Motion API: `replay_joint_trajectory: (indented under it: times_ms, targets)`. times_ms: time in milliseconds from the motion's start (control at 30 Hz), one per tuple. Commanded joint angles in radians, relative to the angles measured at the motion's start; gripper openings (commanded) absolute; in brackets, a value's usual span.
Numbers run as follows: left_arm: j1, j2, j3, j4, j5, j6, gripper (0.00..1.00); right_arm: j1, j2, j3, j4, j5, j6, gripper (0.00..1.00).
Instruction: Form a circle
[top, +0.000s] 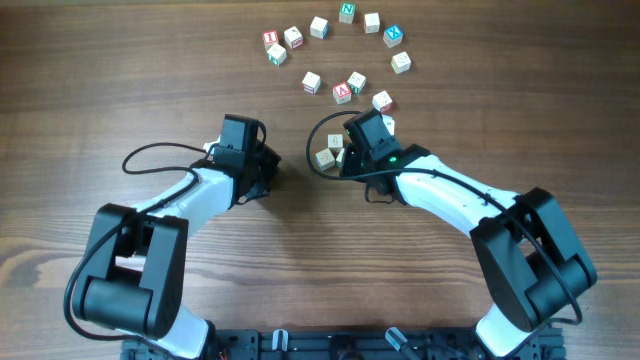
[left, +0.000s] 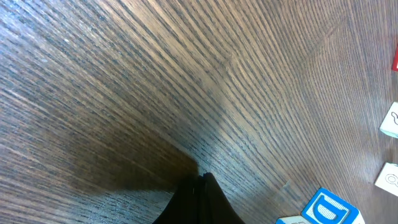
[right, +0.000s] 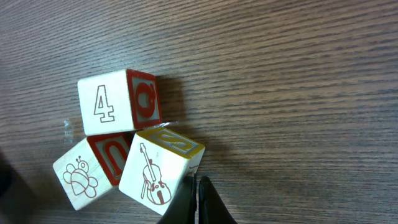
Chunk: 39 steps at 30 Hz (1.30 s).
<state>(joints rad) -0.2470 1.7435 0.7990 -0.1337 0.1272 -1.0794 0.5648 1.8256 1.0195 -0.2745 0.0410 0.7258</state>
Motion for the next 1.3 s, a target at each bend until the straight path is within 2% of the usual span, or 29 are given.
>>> replay_joint_trajectory:
  times_ms: [0, 500, 833, 933, 1067, 1267]
  targets:
    - [-0.005, 0.071, -0.048, -0.039, -0.066, -0.002, 0.04, -0.004, 0.017, 0.001, 0.005, -0.015, -0.02, 0.05]
    - [-0.005, 0.071, -0.048, -0.036, -0.066, -0.002, 0.04, -0.004, 0.017, 0.001, 0.003, -0.042, -0.031, 0.05]
    - [-0.005, 0.071, -0.048, -0.037, -0.065, -0.002, 0.04, -0.004, 0.016, 0.001, -0.058, -0.034, 0.024, 0.05]
    - [-0.005, 0.071, -0.048, -0.039, -0.009, 0.025, 0.04, -0.004, 0.003, 0.002, -0.111, -0.02, 0.084, 0.04]
    - [-0.011, 0.071, -0.048, -0.044, 0.167, 0.134, 0.04, -0.061, -0.002, 0.001, -0.23, 0.014, 0.246, 0.04]
    - [-0.059, 0.071, -0.048, -0.046, 0.176, 0.142, 0.04, -0.156, 0.002, 0.001, -0.243, -0.016, 0.191, 0.05]
